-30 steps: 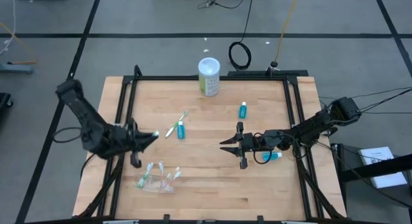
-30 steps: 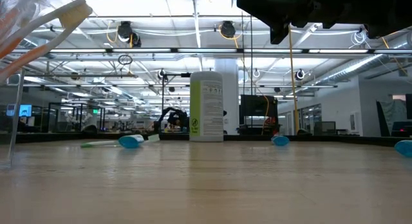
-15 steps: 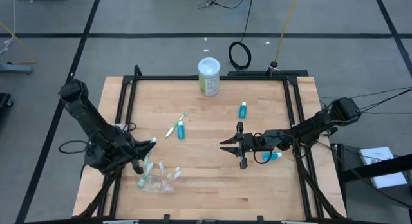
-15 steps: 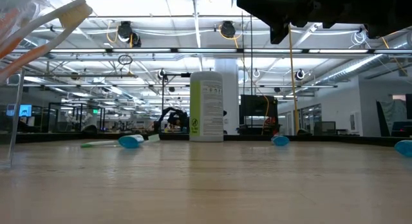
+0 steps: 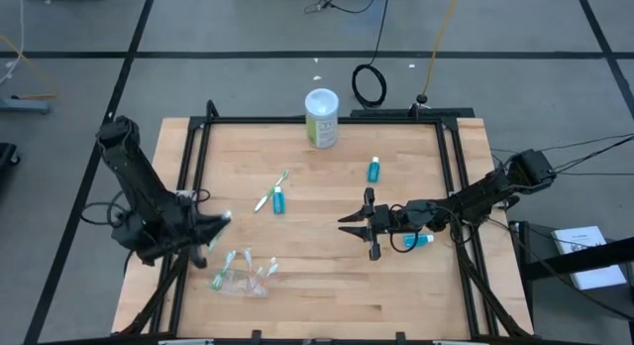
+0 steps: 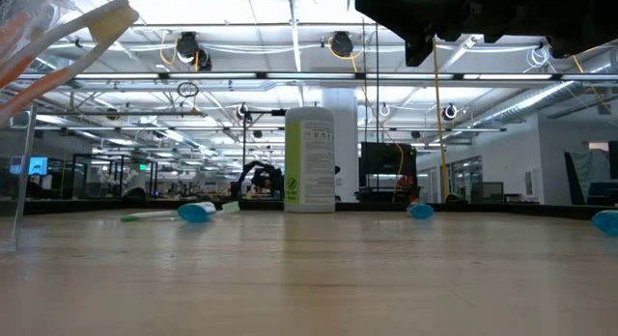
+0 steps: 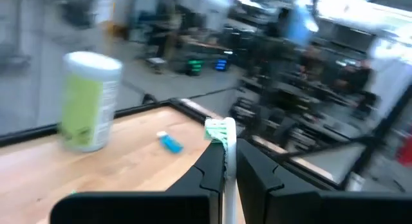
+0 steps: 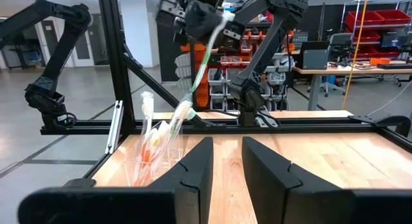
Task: Pick & Place toothbrushing station
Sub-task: Put the green toothbrush into the transparent organizer
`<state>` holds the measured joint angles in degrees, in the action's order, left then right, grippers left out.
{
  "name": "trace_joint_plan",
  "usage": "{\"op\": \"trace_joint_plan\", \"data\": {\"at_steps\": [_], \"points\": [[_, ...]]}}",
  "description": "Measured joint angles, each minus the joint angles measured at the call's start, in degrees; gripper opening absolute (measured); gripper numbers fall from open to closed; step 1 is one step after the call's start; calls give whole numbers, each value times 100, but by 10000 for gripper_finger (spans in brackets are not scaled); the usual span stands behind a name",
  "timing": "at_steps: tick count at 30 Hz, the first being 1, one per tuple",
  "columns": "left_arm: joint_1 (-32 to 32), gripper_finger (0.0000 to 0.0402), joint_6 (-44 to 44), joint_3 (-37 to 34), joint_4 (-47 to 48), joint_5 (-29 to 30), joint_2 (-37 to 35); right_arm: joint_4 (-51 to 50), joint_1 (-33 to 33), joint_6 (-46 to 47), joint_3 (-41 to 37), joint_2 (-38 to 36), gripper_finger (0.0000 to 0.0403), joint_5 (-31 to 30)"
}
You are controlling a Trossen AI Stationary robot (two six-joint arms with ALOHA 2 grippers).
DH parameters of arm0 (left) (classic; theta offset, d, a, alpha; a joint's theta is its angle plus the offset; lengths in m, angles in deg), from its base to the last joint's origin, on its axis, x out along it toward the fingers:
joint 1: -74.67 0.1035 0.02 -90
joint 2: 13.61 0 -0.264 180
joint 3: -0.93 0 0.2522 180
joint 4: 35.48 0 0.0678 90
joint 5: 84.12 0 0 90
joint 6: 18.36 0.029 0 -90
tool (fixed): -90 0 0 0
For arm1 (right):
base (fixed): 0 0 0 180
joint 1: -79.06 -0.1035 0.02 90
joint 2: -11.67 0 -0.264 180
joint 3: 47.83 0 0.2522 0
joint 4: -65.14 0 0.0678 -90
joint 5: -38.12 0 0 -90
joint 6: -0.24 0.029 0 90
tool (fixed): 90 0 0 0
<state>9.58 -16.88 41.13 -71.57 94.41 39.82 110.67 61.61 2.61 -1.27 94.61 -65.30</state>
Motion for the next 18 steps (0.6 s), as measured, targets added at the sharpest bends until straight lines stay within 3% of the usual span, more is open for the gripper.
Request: {"op": "trace_joint_plan", "data": {"at_steps": [6, 8, 11, 18], "points": [[-57, 21, -63, 2, 781, -2502, 277, -4, -4, -4, 0, -2, 73, 2], [-113, 21, -143, 2, 818, -3074, 458, -4, -4, -9, 0, -2, 73, 2], [-110, 21, -454, 2, 806, -3267, 750, -4, -4, -5, 0, -2, 73, 3], [-112, 21, -1471, 2, 763, -2913, 1470, 0, -7, -2, 0, -2, 73, 4]]}}
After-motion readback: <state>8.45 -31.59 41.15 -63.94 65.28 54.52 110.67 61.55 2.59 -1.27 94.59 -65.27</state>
